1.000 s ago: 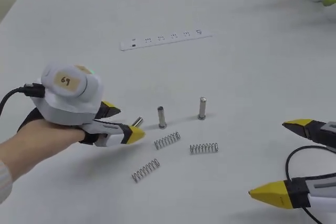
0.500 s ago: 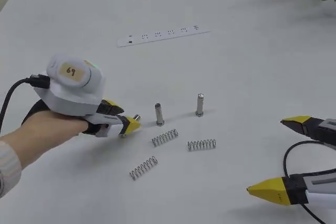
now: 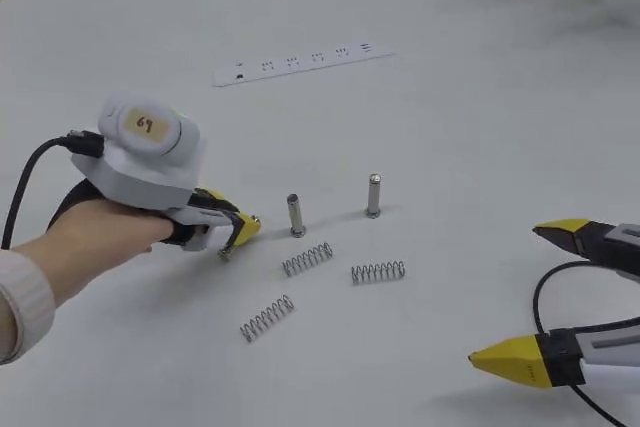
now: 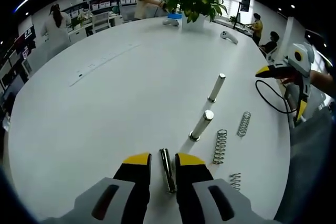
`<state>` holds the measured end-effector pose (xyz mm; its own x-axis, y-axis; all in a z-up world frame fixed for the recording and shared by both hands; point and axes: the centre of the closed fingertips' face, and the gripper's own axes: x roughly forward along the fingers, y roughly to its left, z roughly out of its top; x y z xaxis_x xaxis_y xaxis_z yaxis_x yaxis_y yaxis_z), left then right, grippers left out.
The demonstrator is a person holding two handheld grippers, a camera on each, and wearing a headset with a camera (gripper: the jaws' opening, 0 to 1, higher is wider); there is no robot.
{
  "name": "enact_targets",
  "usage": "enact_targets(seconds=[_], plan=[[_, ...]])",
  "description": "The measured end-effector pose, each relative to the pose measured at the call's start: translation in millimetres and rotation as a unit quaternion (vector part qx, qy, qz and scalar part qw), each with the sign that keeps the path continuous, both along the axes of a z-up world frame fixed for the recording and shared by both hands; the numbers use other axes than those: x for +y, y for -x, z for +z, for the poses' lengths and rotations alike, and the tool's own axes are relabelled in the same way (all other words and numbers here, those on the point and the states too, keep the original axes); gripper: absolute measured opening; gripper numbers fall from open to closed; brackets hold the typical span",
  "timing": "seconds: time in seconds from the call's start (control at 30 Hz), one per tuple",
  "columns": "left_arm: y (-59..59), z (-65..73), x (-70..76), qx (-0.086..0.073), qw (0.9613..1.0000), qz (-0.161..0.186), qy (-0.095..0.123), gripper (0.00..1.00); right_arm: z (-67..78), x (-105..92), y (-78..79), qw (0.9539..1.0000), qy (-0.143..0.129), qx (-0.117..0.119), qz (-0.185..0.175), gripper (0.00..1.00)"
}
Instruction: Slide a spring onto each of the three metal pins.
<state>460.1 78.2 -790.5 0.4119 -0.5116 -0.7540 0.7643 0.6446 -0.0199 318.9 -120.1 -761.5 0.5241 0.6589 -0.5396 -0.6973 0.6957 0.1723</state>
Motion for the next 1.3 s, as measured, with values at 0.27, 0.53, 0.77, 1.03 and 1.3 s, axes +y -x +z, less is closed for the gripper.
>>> enact_targets(seconds=[0.27, 0.53, 0.77, 1.03, 1.3], plan=[[-1.2, -5.6, -1.9, 0.011, 0.9999, 0.002, -0.009, 0.08, 0.3, 0.1, -0.2, 1.0000, -0.002, -0.001, -0.001, 1.00], [-1.3, -10.0, -2.4, 0.024, 0.9996, 0.005, -0.014, 0.04, -0.3, -1.5, 0.6, 1.0000, -0.003, 0.001, -0.005, 1.00], [-1.6, -13.0, -2.7, 0.032, 0.9992, 0.008, -0.023, 0.03, -0.9, -2.6, 0.7, 1.0000, -0.003, 0.001, -0.008, 1.00], [-0.9, -13.2, -2.3, 0.029, 0.9990, 0.007, -0.034, 0.01, -1.6, -1.6, 0.1, 1.0000, -0.005, 0.000, -0.007, 1.00], [-0.9, -13.4, -1.0, 0.030, 0.9988, 0.017, -0.035, 0.00, -1.3, 0.8, 0.4, 1.0000, -0.007, -0.001, -0.006, 1.00]])
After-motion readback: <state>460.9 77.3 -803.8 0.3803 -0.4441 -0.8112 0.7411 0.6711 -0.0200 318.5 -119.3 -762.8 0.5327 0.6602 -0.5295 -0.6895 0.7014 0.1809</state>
